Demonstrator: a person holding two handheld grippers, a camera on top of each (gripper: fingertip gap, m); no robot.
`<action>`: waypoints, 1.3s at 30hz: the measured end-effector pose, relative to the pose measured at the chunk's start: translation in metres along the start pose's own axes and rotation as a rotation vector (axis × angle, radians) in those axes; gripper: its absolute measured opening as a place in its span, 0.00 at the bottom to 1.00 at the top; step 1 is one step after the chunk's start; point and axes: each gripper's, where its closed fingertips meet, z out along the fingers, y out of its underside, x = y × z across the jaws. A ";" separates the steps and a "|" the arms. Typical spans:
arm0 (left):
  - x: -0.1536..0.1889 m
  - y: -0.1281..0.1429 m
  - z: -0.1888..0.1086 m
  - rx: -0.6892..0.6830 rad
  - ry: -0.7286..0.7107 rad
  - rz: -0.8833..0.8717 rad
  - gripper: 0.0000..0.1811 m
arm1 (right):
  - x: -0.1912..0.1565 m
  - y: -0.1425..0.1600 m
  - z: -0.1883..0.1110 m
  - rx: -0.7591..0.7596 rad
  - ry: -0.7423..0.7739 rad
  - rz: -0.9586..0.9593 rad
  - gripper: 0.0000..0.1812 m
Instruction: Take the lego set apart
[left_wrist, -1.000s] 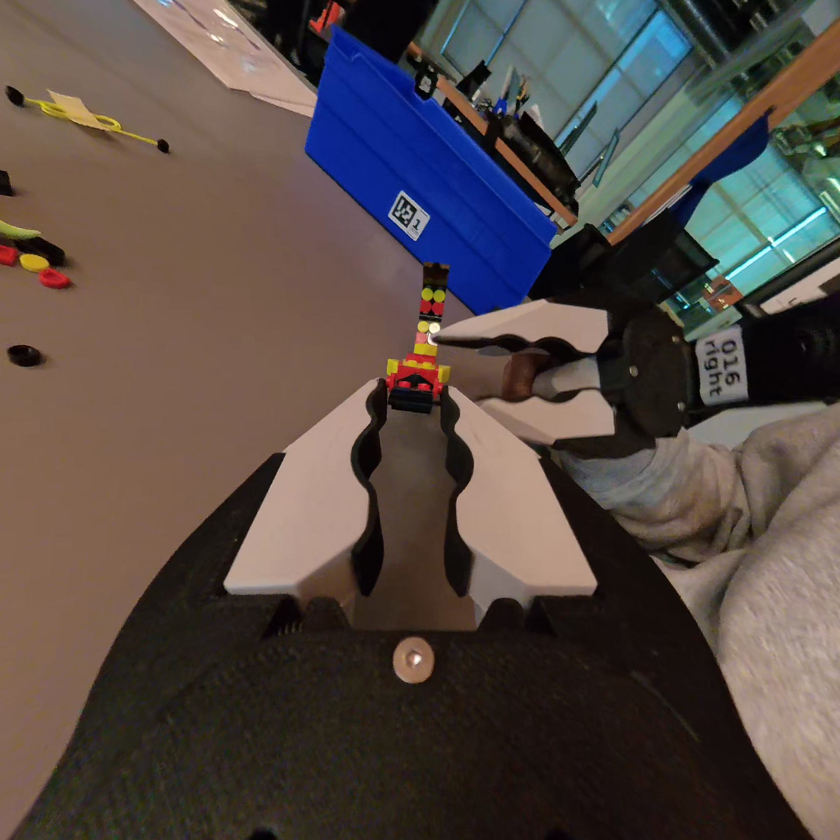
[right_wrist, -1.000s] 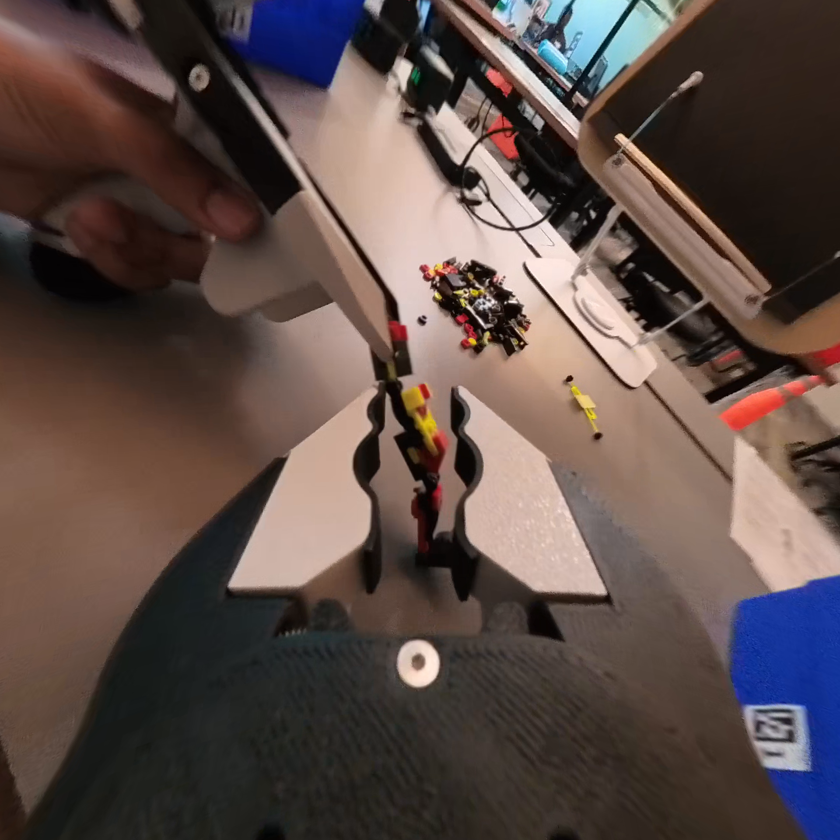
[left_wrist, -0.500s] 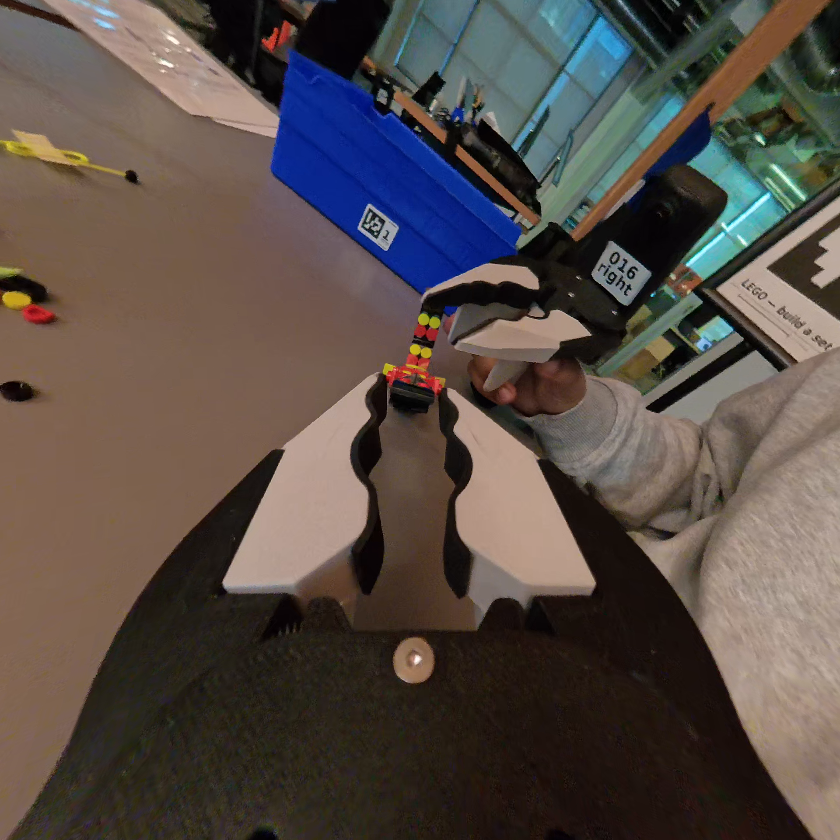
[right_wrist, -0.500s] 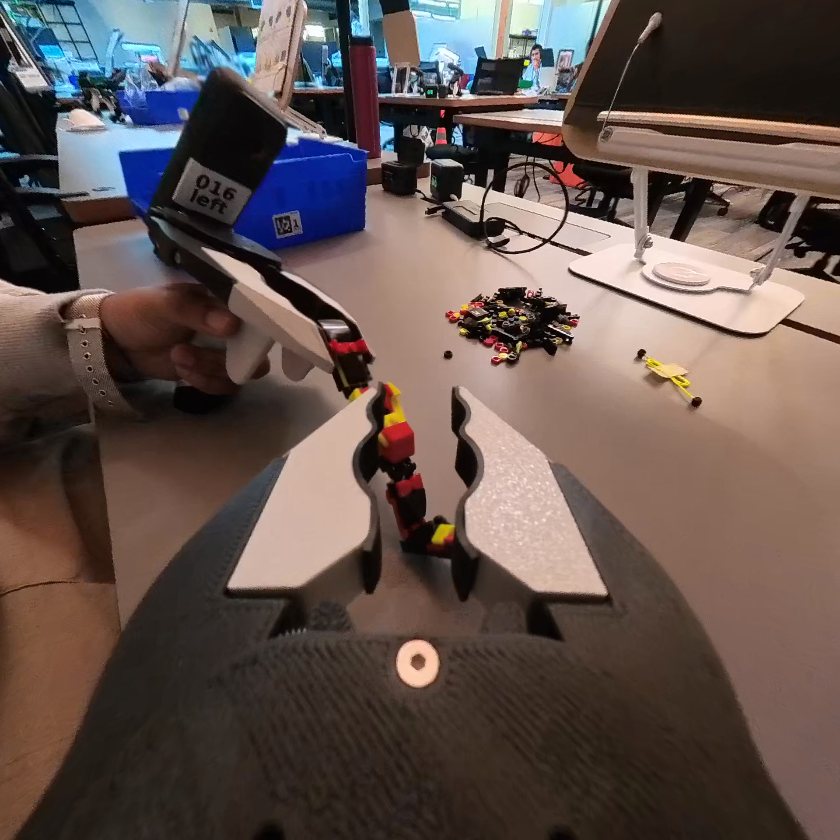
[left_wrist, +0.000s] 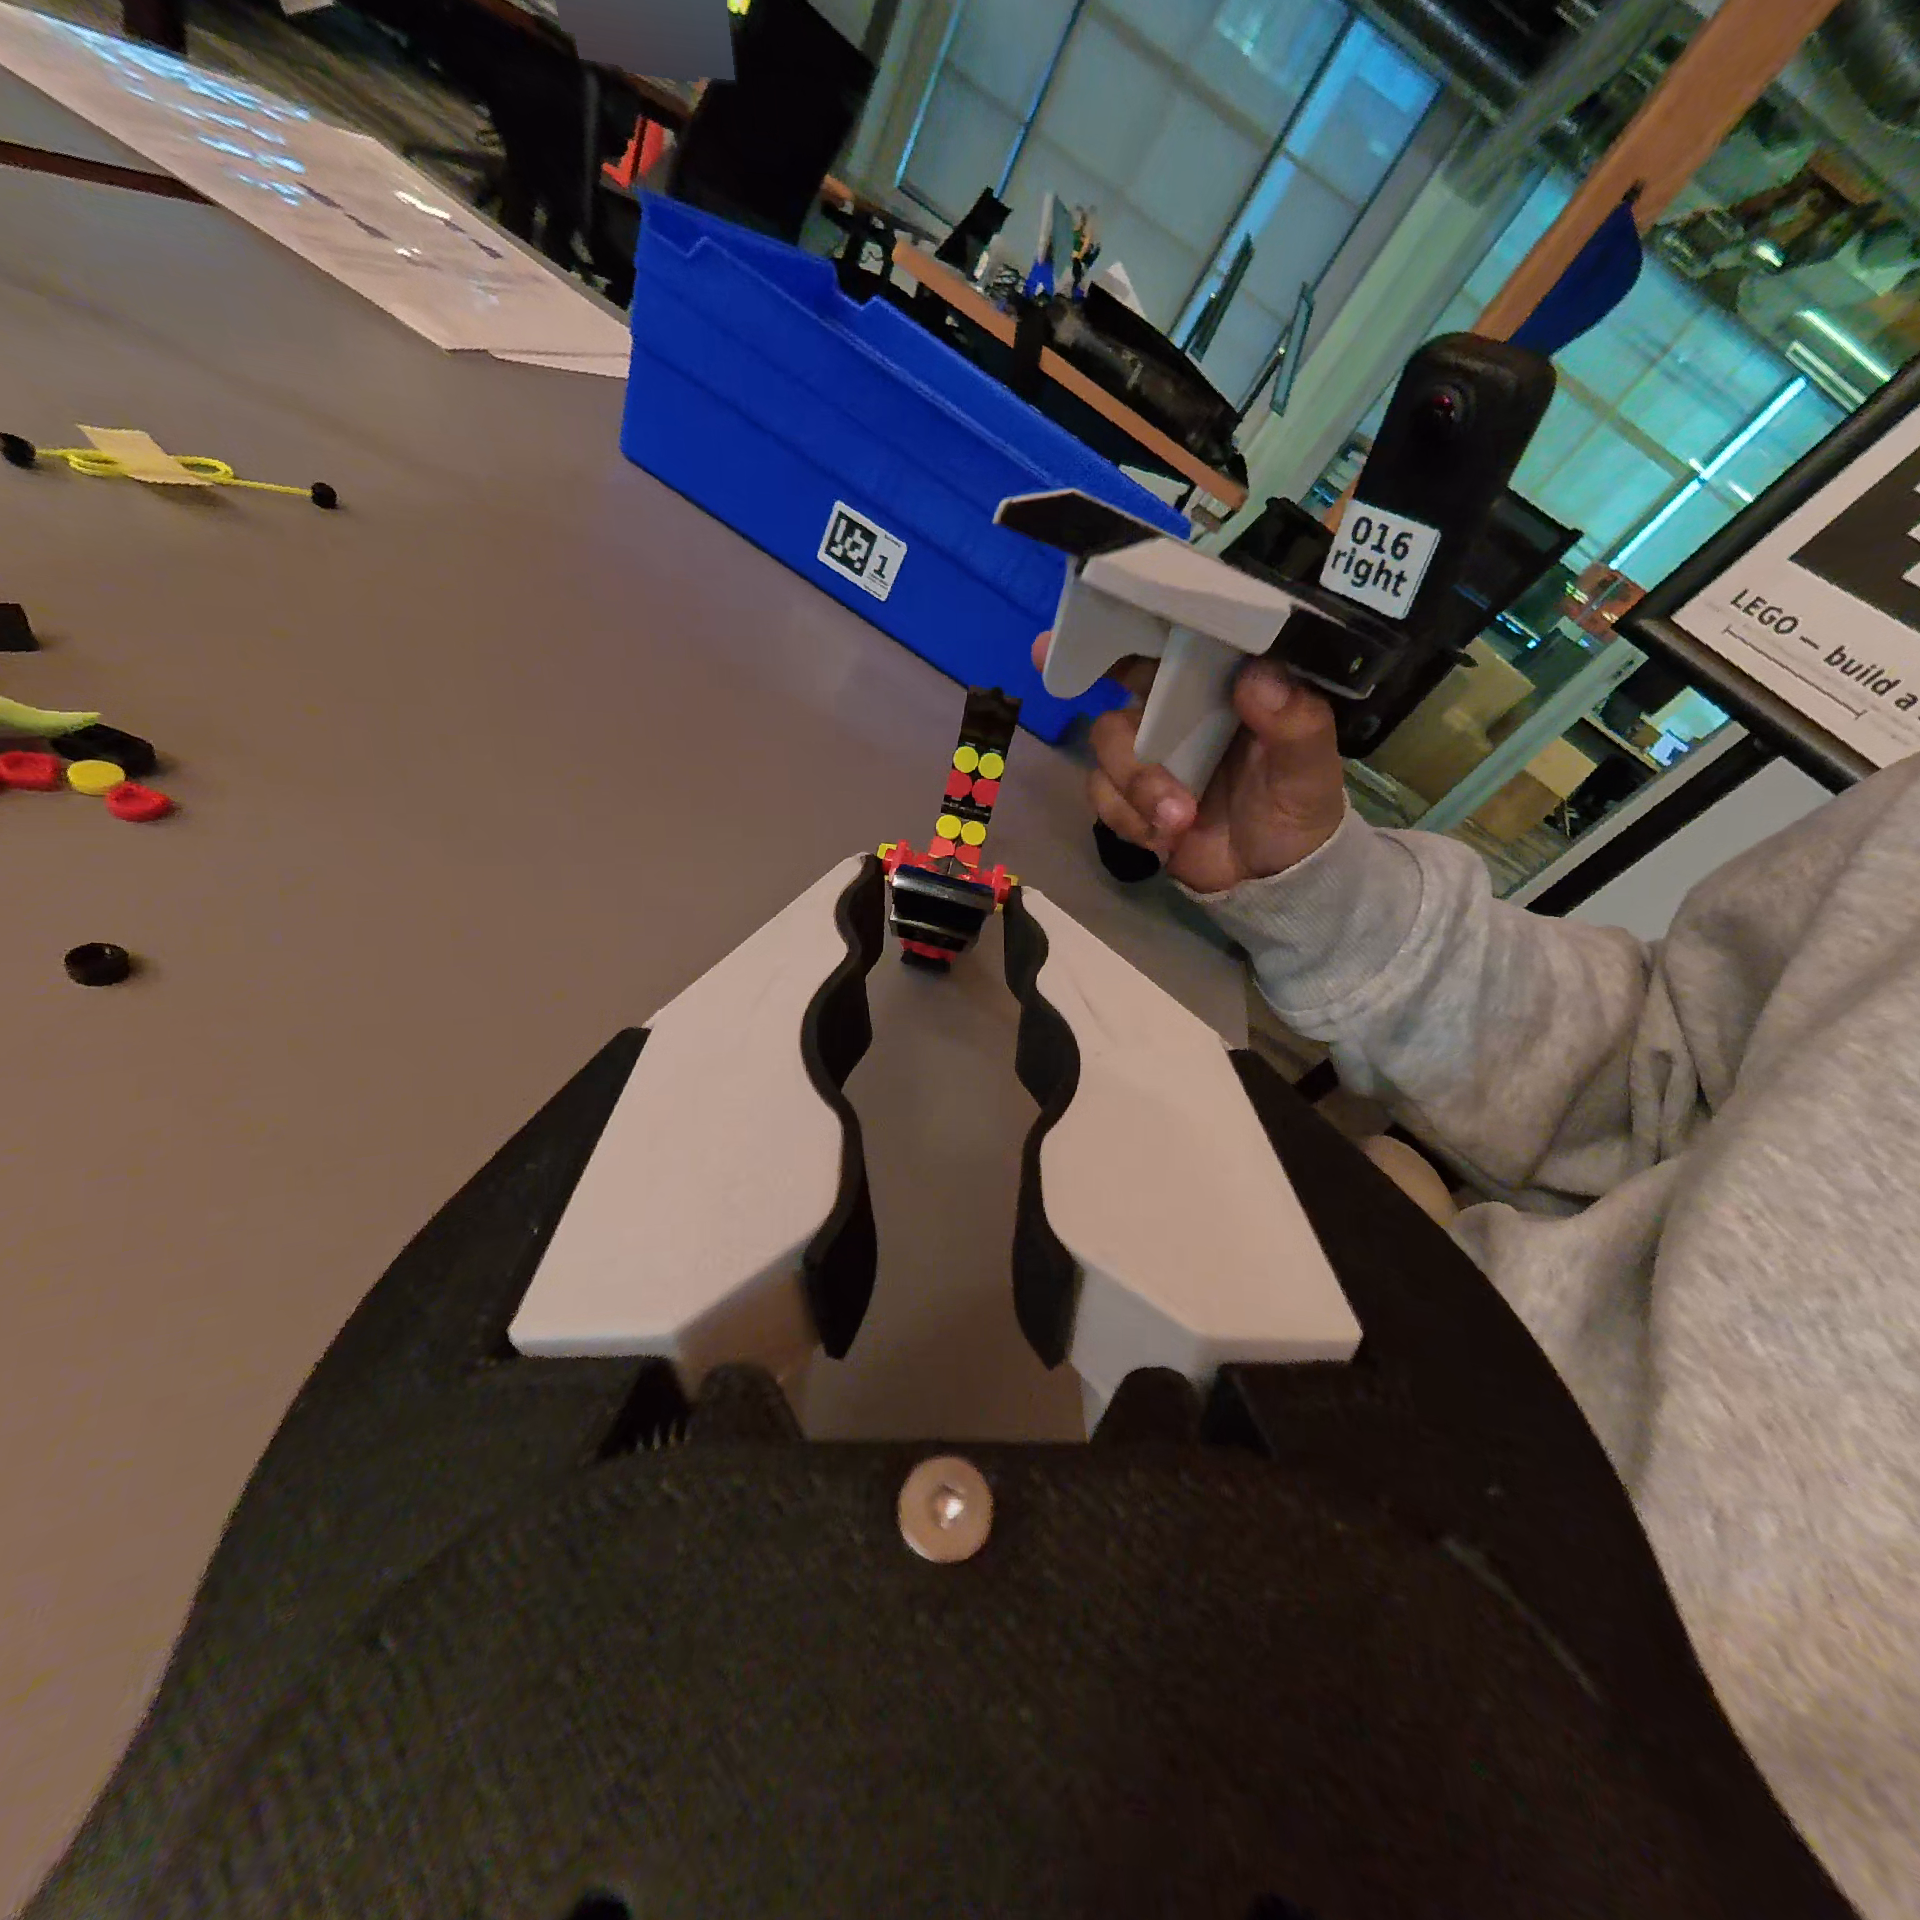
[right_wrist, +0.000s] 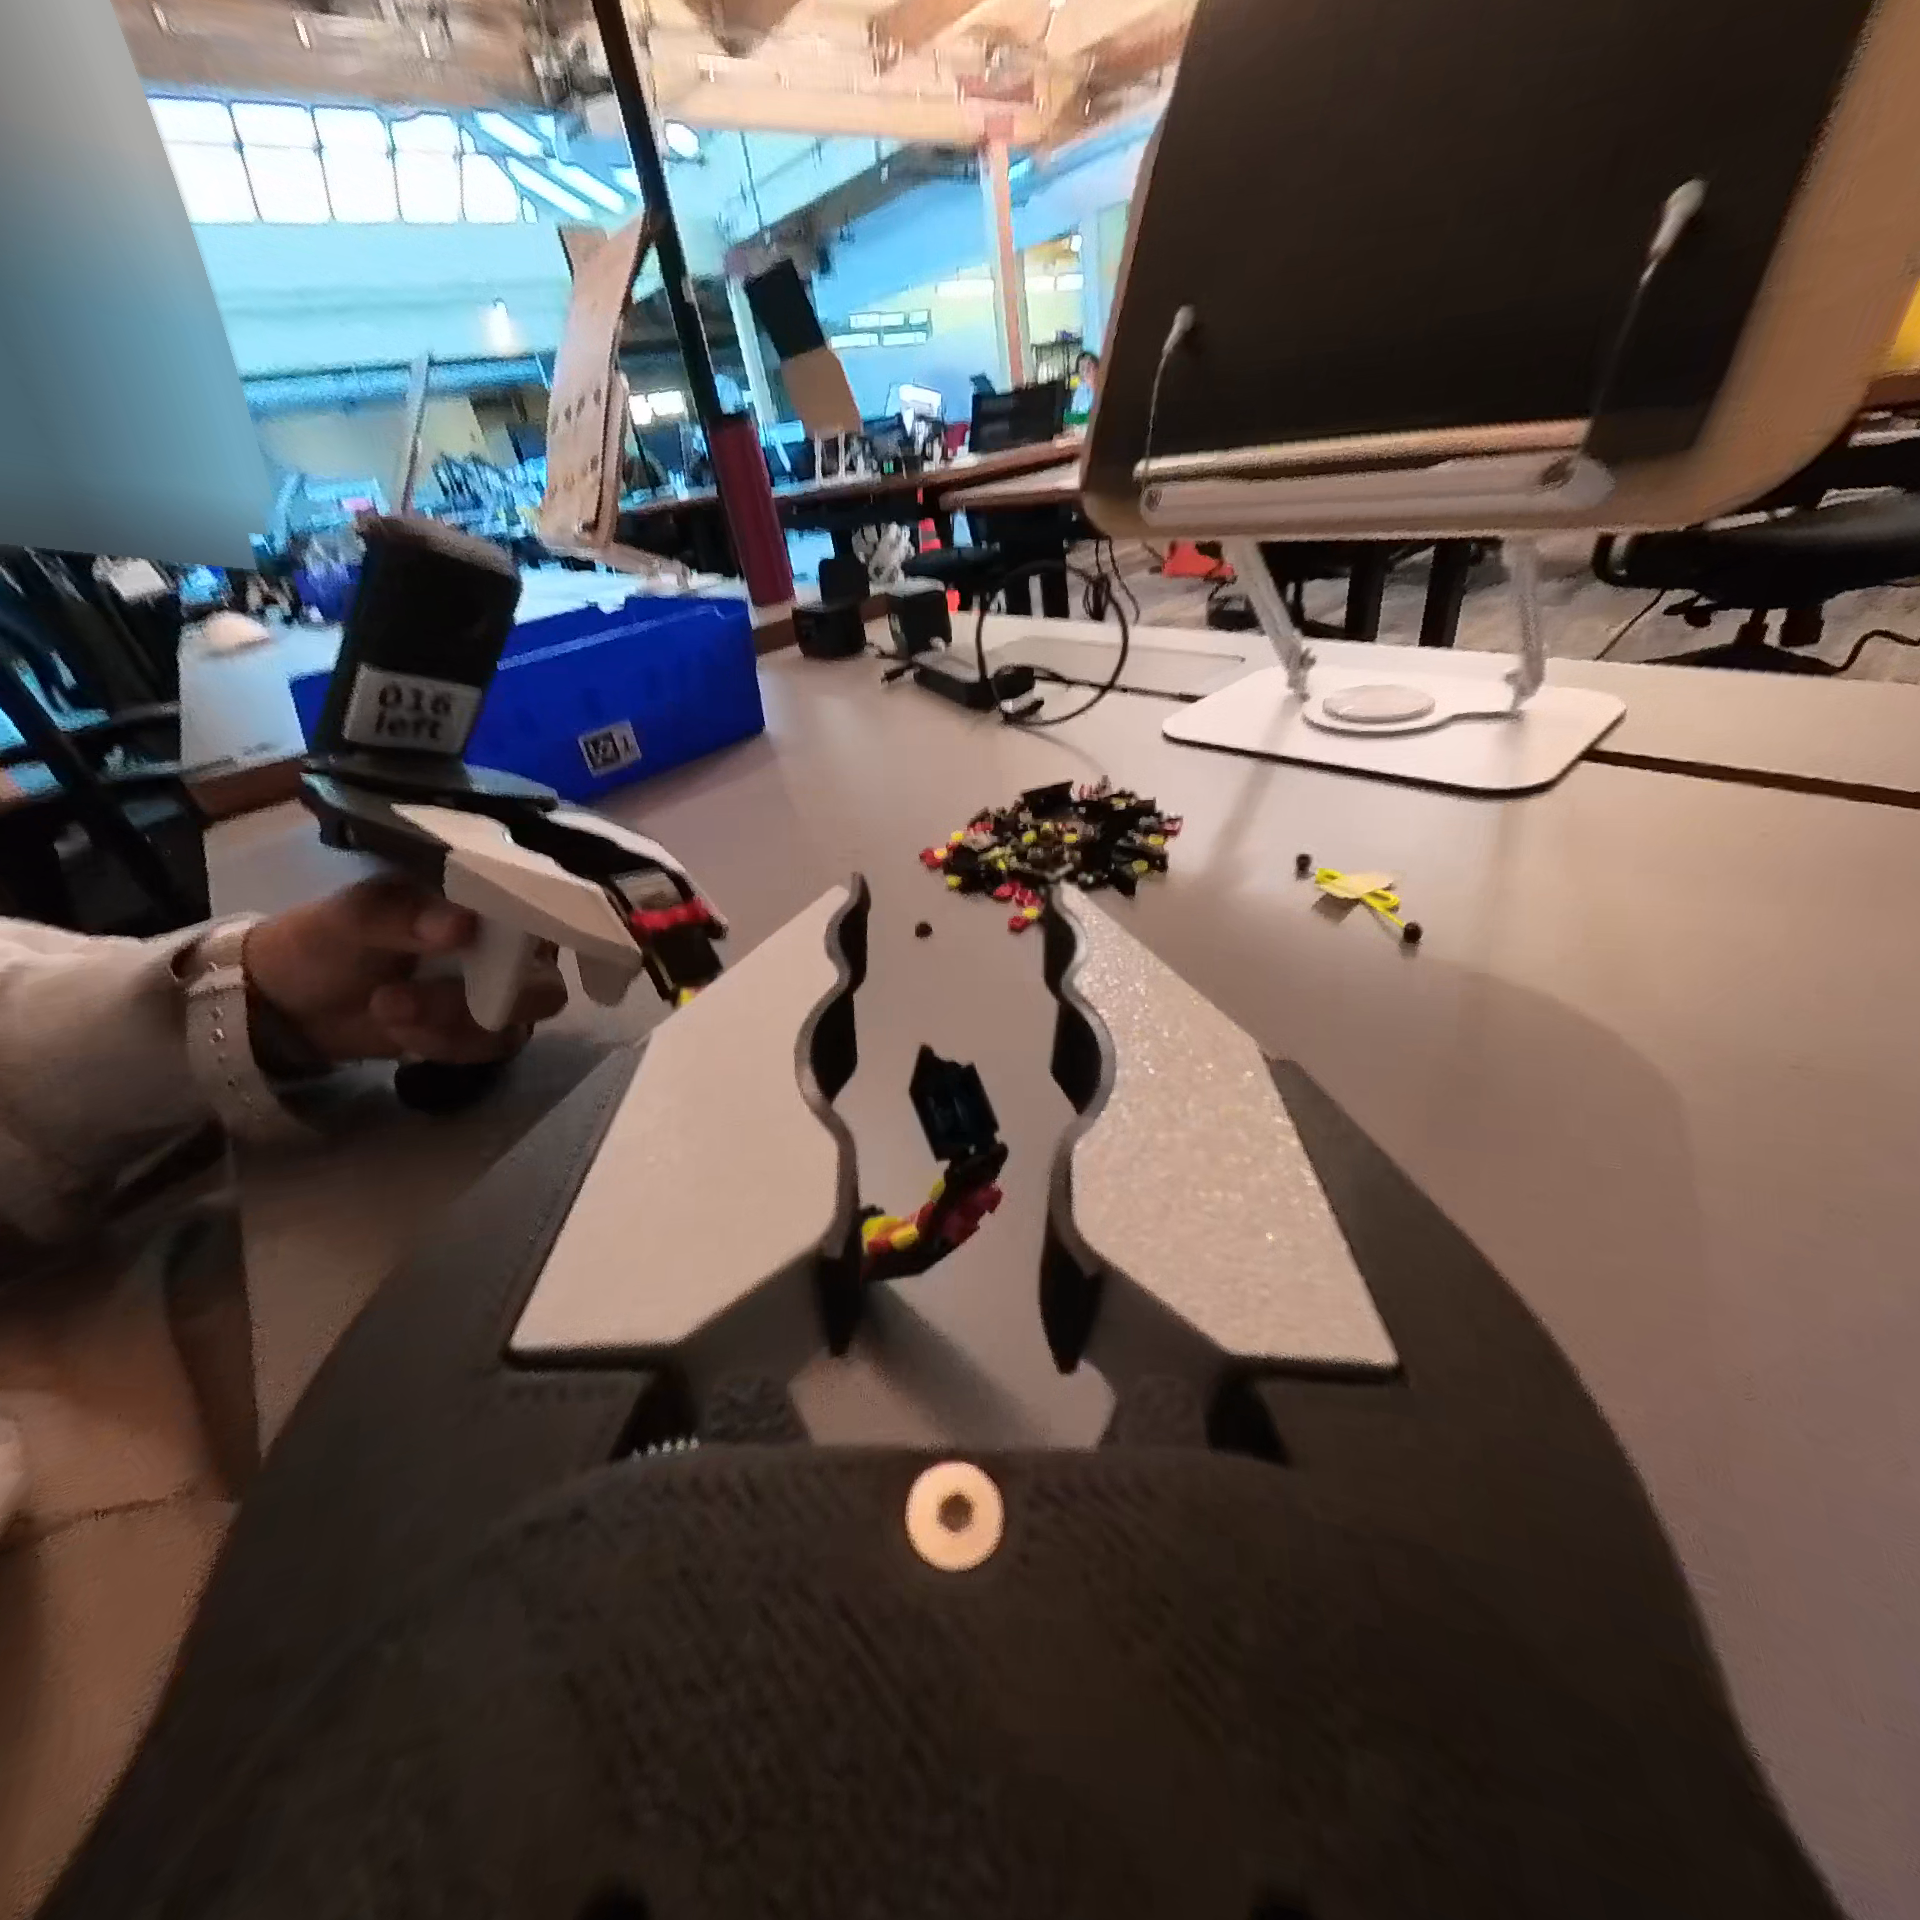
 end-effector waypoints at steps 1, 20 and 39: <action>0.000 0.000 0.000 0.000 -0.001 -0.003 0.12 | -0.001 0.006 0.003 -0.032 -0.002 -0.017 0.19; -0.024 0.006 -0.024 -0.100 -0.071 0.047 0.12 | 0.035 0.087 0.005 -0.526 0.145 0.086 0.02; -0.023 -0.009 -0.028 -0.115 -0.215 0.135 0.29 | -0.008 0.058 0.020 -0.282 -0.174 0.591 0.00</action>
